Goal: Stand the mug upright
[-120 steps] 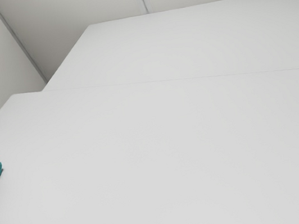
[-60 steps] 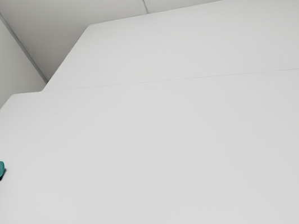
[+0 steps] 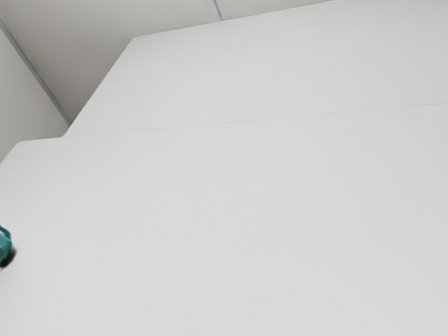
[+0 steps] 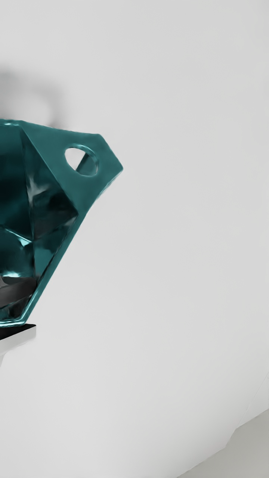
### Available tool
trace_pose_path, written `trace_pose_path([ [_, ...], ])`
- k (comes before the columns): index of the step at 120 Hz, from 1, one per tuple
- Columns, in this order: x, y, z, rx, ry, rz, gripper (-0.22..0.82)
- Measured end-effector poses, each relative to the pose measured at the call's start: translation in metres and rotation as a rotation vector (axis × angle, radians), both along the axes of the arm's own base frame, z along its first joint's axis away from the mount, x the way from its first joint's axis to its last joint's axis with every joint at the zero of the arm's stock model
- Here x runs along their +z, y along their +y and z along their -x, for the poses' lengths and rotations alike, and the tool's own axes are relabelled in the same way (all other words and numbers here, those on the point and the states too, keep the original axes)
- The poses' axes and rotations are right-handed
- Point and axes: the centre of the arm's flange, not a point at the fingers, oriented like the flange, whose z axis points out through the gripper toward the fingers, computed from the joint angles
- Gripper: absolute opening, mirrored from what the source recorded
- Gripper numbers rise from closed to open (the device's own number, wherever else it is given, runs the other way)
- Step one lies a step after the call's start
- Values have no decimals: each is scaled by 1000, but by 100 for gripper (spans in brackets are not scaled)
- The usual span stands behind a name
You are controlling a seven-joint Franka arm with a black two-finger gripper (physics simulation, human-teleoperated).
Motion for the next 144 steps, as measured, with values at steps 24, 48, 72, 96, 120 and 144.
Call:
trace_pose_path([
  [24,49,-25,-36,-55,-84,-12,-15],
  [48,119,-88,-103,-173,-110,-96,-15],
  [72,216,-224,-174,-384,-11,-311,-16],
  [96,250,-347,-183,-524,210,-618,-15],
  [120,252,-427,-152,-547,315,-891,-15],
  [144,214,-484,-84,-476,315,-1086,-15],
])
